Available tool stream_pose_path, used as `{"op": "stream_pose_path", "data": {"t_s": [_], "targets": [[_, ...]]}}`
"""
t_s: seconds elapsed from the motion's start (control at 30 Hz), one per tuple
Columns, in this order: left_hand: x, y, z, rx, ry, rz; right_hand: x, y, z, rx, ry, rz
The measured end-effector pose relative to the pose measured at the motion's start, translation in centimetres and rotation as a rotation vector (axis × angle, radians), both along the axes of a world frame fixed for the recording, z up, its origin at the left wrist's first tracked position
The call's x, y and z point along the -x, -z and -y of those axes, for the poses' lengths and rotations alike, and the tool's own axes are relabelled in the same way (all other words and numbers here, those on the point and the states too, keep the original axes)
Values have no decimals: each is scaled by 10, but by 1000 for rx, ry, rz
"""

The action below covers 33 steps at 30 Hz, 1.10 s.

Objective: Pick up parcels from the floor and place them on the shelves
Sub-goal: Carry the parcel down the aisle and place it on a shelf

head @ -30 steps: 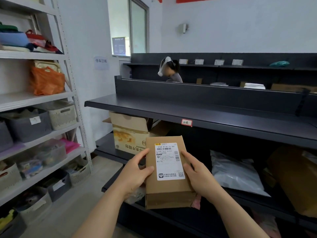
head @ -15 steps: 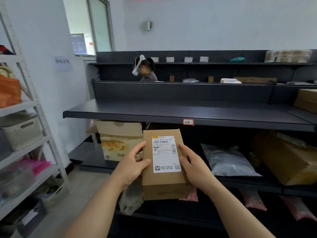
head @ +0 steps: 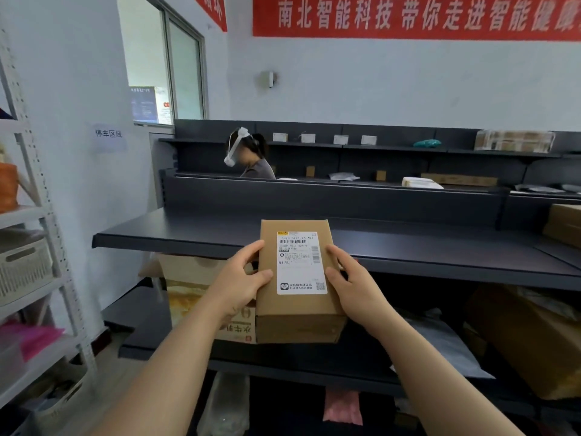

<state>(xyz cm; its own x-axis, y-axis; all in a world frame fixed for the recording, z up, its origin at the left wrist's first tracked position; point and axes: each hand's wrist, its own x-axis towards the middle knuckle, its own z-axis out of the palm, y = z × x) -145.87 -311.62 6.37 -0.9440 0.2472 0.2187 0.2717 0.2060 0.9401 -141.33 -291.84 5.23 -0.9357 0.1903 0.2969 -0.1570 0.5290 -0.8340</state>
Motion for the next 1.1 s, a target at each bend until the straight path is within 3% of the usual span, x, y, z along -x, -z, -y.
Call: {"op": "stream_pose_path", "data": {"t_s": [0.37, 0.5, 0.73, 1.1], "targets": [[110, -57, -33, -7, 129, -70, 88, -66, -37, -43, 113, -31], [149, -70, -57, -40, 208, -5, 119, -82, -56, -6, 161, 13], [202, -75, -96, 68, 252, -33, 163, -86, -85, 3, 261, 100], [256, -68, -144, 74, 308, 56, 208, -84, -122, 6, 362, 235]]}}
